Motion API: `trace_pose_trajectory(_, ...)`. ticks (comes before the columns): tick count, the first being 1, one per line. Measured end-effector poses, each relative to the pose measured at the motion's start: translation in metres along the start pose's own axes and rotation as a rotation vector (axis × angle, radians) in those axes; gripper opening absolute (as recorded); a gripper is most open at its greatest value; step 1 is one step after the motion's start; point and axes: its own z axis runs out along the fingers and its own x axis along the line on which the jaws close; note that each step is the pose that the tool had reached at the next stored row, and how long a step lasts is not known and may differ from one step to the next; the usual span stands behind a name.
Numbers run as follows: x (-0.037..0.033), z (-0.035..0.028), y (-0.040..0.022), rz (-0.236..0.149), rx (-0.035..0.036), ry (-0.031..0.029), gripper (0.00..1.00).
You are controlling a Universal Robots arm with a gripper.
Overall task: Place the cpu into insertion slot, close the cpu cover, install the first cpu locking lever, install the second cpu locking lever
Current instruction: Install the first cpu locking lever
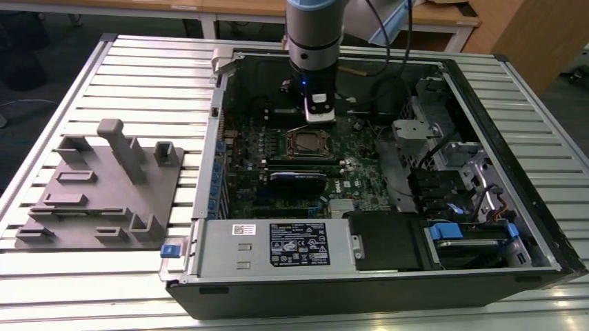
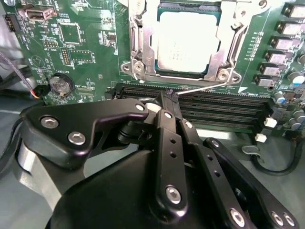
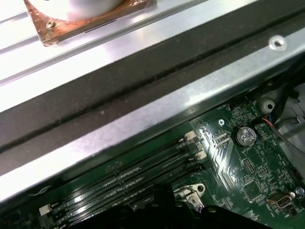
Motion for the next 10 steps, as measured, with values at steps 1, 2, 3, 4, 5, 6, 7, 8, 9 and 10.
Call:
trace_pose_trajectory(1,0.0004,0.0001,0.0003,0.005,0.0001,-0.0011,0.1)
trace_pose_trajectory(2,0.0009,0.0001,0.0004,0.009,0.0002,-0.0021,0.1)
trace_pose_trajectory(3,0.0012,0.0002,0.0007,0.013,0.0004,-0.0031,0.1)
trace_pose_trajectory(4,0.0013,0.0003,0.0009,0.02,0.0006,-0.0049,0.1)
trace_pose_trajectory(5,0.0015,0.0004,0.001,0.026,0.0008,-0.0065,0.1)
trace_pose_trajectory(6,0.0016,0.0006,0.0012,0.032,0.0009,-0.008,0.1)
trace_pose_trajectory(7,0.0018,0.0007,0.0012,0.038,0.0008,-0.0097,0.1)
trace_pose_trajectory(8,0.0018,0.0008,0.0011,0.043,0.0008,-0.0116,0.1)
trace_pose_trajectory(9,0.0018,0.0011,0.0011,0.047,0.0002,-0.0136,0.1)
trace_pose_trajectory(10,0.0018,0.0014,0.0011,0.05,-0.0003,-0.0153,0.1)
